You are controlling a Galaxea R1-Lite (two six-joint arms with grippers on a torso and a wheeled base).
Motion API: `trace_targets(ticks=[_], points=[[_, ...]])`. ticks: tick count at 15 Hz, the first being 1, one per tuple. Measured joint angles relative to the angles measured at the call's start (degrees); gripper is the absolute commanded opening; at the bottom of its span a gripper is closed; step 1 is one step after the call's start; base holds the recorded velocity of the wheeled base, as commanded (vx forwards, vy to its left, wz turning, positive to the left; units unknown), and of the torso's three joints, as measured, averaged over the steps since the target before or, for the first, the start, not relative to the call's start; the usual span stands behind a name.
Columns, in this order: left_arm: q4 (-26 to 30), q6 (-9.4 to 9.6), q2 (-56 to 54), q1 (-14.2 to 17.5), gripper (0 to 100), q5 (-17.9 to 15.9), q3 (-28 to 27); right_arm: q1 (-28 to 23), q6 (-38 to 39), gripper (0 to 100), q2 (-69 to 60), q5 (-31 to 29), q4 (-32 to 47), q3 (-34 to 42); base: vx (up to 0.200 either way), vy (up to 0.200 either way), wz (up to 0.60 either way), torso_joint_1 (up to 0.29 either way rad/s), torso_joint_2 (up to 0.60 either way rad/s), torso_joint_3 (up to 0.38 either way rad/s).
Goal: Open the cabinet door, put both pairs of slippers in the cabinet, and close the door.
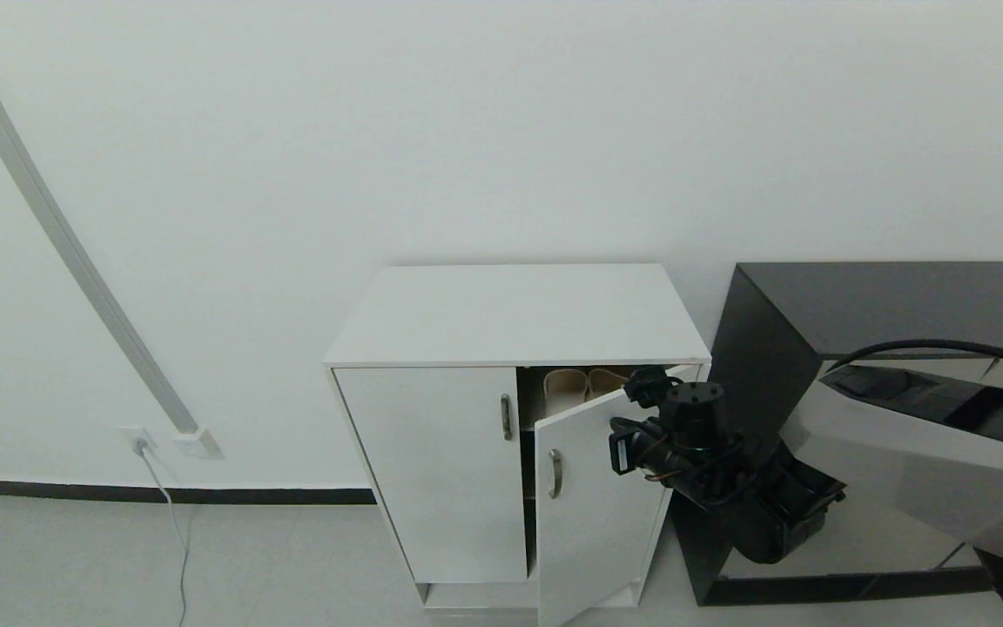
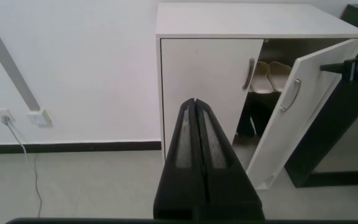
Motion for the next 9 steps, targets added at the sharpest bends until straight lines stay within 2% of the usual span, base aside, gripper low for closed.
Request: trace_targets(ticks=[9], points=[[0.00, 0.02, 0.00, 0.00, 0, -0.11, 0.00, -0.29, 0.00, 0, 1.89, 0.00, 0.98, -5.73, 0.000, 0.000, 0.00, 0.000, 0.00, 0.000]])
